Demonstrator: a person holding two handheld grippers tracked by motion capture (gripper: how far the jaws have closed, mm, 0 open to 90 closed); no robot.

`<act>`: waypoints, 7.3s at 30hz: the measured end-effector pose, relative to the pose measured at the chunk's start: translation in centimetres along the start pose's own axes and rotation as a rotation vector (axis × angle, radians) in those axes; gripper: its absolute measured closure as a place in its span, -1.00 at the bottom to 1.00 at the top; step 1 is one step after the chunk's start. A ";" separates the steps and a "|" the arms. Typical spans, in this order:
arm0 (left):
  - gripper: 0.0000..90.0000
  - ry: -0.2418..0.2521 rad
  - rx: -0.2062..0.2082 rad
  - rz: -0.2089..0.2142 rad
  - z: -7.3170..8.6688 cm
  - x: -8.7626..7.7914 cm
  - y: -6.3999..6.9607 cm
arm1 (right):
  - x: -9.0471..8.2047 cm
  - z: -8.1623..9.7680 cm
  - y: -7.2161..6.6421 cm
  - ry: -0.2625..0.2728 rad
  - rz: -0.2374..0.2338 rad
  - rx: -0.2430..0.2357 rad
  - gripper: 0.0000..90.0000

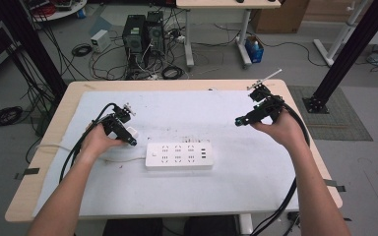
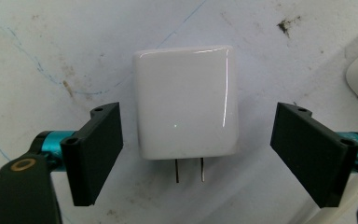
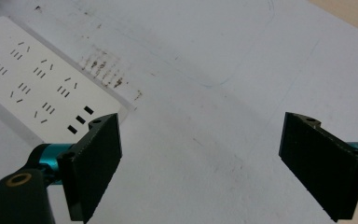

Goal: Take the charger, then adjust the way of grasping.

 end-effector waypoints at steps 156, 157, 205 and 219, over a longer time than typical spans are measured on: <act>-0.06 0.619 0.690 0.060 -12.3 -13.4 17.7 | 2.2 -7.7 -13.7 0.136 -0.771 0.286 0.30; -0.06 0.619 0.695 0.053 -12.3 -13.4 17.7 | 2.2 -7.7 -13.7 0.134 -0.773 0.291 0.31; -0.49 0.292 0.271 -0.048 -5.5 -17.4 6.2 | -1.8 -5.2 -5.8 0.050 -0.183 0.176 0.39; -0.49 0.243 0.176 -0.035 -4.1 -17.5 4.4 | -3.8 -3.3 -2.4 -0.023 0.033 0.114 0.38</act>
Point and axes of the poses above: each handheld gripper's, and its own axes: x roughly forward along the jaws, z roughly out of its underside, y roughly to its right, the point moved 10 cm from there along x, roughly forward along the jaws, and after that the axes turned 1 degree about -z, right-handed, at the moved point
